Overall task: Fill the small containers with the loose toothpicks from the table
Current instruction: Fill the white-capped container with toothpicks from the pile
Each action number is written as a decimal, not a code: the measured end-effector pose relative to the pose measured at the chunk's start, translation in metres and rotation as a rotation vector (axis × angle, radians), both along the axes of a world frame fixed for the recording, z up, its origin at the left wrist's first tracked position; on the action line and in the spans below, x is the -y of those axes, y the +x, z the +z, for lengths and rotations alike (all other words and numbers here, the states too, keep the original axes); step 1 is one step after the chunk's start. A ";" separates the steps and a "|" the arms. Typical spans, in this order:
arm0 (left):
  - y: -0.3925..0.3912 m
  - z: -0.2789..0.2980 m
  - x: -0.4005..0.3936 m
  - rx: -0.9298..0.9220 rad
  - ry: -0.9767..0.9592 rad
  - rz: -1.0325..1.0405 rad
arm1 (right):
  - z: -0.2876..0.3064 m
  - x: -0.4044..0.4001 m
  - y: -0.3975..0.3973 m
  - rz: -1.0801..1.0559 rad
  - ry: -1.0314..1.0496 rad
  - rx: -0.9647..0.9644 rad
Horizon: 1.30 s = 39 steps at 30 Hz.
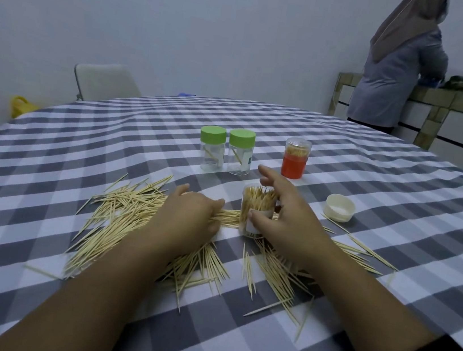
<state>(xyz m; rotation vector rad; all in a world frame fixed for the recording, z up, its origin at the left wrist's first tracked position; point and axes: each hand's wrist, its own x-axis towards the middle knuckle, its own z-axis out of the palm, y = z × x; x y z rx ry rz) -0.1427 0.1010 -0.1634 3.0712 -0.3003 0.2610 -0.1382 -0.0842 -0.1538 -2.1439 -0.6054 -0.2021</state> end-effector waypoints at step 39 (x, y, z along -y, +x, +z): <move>-0.009 0.031 0.004 0.221 -1.854 -0.131 | -0.005 -0.015 -0.011 0.097 -0.031 0.020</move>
